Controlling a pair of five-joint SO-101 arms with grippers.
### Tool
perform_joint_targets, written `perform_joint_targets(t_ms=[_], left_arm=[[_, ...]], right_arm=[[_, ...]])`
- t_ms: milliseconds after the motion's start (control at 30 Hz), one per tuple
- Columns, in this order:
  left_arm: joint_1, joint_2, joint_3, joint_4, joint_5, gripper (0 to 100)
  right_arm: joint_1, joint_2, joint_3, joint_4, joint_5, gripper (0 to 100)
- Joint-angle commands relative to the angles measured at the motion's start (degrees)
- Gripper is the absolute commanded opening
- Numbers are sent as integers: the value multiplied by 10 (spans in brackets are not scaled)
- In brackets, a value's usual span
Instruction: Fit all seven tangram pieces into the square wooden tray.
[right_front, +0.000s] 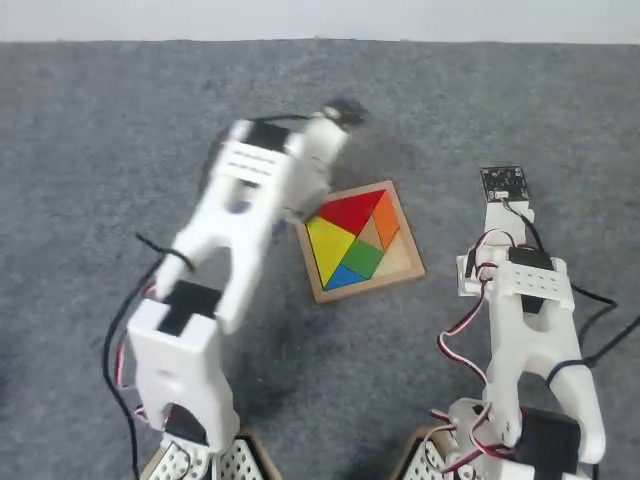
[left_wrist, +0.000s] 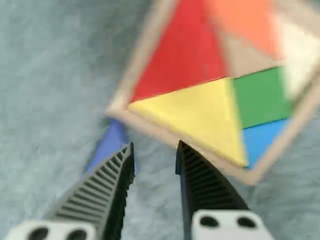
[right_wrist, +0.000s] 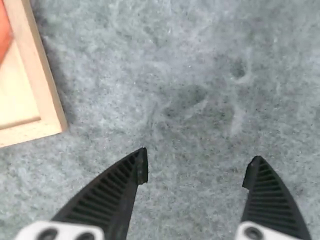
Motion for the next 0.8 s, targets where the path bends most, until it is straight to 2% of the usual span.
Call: perform_joint_targets(t_ms=[0, 167, 300, 767], left_arm=[[-62, 3, -12, -12, -3, 141], [-99, 47, -8, -35, -13, 183], [-101, 95, -7, -39, -60, 194], [-100, 149, -9, -17, -107, 194]], right_arm=[[2, -26, -27, 6, -6, 310], [2, -24, -27, 5, -6, 310], [2, -22, -27, 1, -6, 310], [2, -21, -27, 0, -6, 310]])
